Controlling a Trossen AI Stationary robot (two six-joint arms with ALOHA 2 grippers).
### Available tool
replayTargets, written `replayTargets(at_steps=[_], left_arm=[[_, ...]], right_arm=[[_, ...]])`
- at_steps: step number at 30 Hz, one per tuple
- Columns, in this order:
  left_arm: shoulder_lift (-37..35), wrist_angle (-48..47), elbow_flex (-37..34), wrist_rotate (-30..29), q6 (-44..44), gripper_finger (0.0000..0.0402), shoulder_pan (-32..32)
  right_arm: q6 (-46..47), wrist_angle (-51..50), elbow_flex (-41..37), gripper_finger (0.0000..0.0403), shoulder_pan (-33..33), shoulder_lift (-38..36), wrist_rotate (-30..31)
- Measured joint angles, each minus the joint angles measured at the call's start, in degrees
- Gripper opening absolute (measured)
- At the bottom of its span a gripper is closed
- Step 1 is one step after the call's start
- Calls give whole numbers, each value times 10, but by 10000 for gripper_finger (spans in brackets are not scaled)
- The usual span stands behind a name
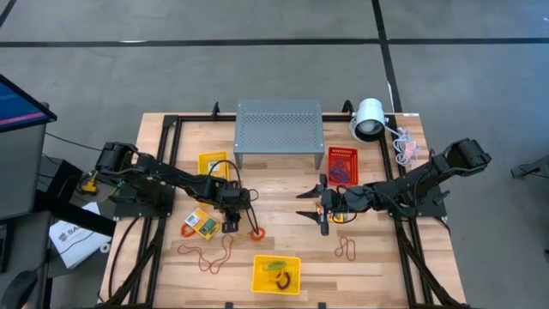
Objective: Pick & Place Office Desk Supplies
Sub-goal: Put the yellow rubber band into the red bin
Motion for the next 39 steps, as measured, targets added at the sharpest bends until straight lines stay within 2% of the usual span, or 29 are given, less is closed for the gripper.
replayTargets(at_steps=[8, 15, 20, 30, 39], left_arm=[[48, -6, 4, -1, 1, 195, -6], [37, -2, 6, -3, 7, 186, -6], [38, -8, 9, -2, 33, 142, -6], [38, -5, 10, 38, 48, 8, -5], [31, -7, 9, 55, 48, 1, -2]], right_arm=[[0, 0, 0, 225, 0, 0, 0], [0, -1, 0, 225, 0, 0, 0], [0, -1, 0, 225, 0, 0, 0], [0, -2, 0, 225, 0, 0, 0], [0, -1, 0, 225, 0, 0, 0]])
